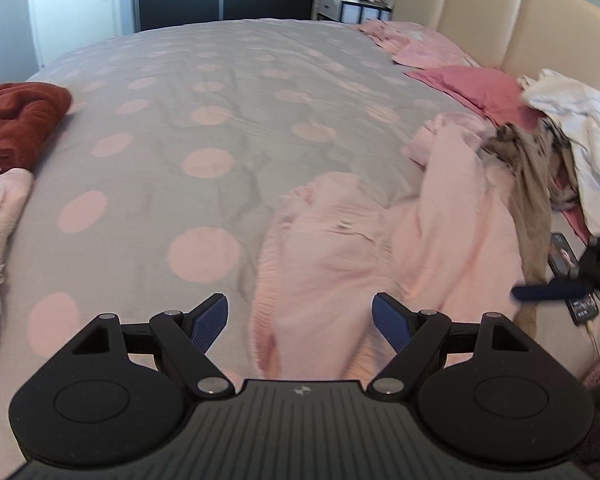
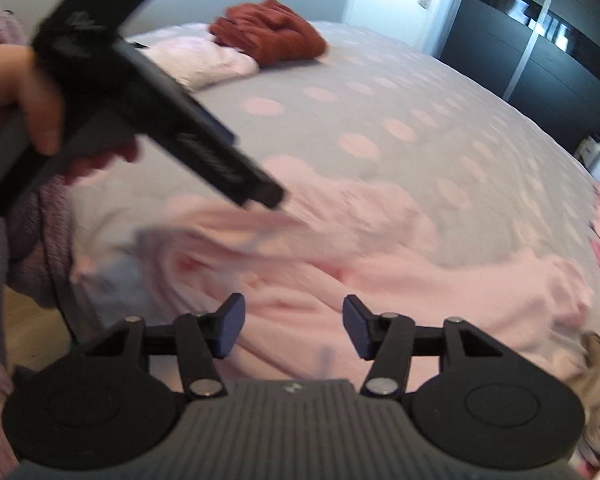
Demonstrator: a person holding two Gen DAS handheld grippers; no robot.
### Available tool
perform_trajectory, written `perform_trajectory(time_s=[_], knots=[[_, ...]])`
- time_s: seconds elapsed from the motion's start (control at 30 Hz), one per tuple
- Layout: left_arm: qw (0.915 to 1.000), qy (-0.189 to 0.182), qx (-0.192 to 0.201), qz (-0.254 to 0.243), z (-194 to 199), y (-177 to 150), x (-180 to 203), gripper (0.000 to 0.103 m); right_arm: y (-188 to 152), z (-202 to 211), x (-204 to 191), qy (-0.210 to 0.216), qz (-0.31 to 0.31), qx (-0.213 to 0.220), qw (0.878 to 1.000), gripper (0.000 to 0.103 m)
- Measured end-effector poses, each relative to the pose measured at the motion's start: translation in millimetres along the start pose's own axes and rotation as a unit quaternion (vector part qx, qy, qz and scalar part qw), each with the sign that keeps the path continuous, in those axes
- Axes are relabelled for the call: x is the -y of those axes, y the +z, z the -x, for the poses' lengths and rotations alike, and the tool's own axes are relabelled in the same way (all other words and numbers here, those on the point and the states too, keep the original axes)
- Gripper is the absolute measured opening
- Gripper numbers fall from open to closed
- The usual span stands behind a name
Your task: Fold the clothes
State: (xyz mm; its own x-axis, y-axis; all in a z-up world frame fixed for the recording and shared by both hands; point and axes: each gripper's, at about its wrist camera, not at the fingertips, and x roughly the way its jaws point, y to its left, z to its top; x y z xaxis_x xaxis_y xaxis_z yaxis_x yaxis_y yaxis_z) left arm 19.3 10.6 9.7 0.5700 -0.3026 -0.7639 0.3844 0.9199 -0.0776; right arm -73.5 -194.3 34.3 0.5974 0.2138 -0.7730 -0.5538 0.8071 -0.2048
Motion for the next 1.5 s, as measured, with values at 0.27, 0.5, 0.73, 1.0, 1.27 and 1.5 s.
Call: perform_trajectory(time_s=[0.27, 0.5, 0.73, 1.0, 1.27, 1.5], knots=[[0.9997, -0.002, -0.002, -0.022, -13, 7, 18, 0.079, -47, -17, 55, -0.045, -0.044, -0.072, 0.995, 0.065], [0.9996, -0.004, -0.012, -0.025, -23, 9, 23, 0.079, -67, -44, 61, -0.035, -0.062, -0.099, 0.993, 0.005], [0.9994, 0.001, -0.021, -0.026, -30, 7, 21, 0.079, -64, -6, 116, -0.122, -0.059, -0.106, 0.985, 0.003], [0.9995, 0.004, -0.018, -0.024, -32, 12, 23, 0.079, -57, 94, 276, -0.358, -0.102, -0.12, 0.921, 0.003], [0.9993, -0.002, -0.021, -0.03, -34, 13, 23, 0.077, -80, 193, 367, -0.535, -0.178, -0.149, 0.812, 0.011], [0.999, -0.003, -0.038, -0.024, -39, 15, 18, 0.029, -94, 187, 344, -0.506, -0.211, -0.111, 0.829, 0.057]])
